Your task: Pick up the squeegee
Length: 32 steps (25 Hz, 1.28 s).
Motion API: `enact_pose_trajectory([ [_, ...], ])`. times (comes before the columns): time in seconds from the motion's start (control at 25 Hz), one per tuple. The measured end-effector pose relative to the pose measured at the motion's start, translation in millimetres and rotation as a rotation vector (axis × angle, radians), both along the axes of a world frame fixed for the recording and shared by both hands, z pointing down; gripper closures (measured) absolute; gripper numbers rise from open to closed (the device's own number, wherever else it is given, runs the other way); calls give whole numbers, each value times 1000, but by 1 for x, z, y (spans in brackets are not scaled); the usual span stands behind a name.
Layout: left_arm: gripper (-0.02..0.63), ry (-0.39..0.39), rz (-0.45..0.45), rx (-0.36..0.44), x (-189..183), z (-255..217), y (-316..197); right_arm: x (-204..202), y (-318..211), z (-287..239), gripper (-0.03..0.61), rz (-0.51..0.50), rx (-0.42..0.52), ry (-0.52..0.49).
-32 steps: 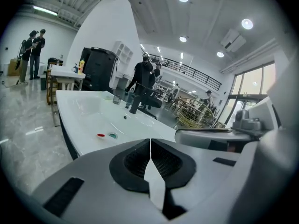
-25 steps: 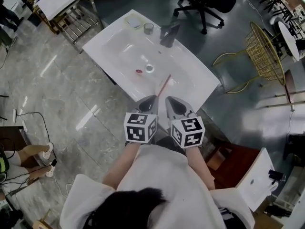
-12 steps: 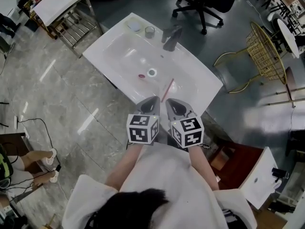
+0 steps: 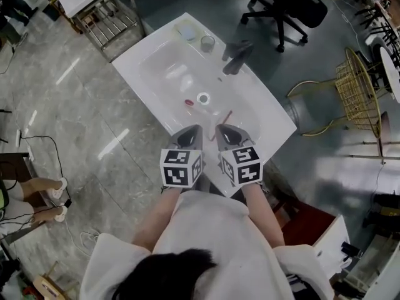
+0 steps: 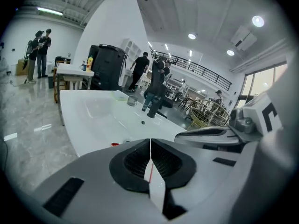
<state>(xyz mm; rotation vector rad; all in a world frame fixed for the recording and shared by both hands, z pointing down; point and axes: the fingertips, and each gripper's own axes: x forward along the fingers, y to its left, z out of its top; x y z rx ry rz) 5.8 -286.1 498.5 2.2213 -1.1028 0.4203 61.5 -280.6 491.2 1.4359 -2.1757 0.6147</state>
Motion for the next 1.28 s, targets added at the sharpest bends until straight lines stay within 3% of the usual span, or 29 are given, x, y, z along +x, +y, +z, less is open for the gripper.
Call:
enact_pose_trajectory([
  [0.56, 584, -69, -69, -77, 4, 40, -37, 1, -52, 53, 549, -142, -95, 74],
  [0.84, 584, -98, -117, -107, 5, 54, -48, 2, -61, 82, 544, -186, -154, 61],
  [0.96, 584, -98, -128, -120, 4, 60, -53, -1, -63, 94, 486, -210, -189, 50],
  [1.28, 584, -134, -136, -124, 2, 67, -64, -12, -69, 117, 428, -280, -256, 64],
])
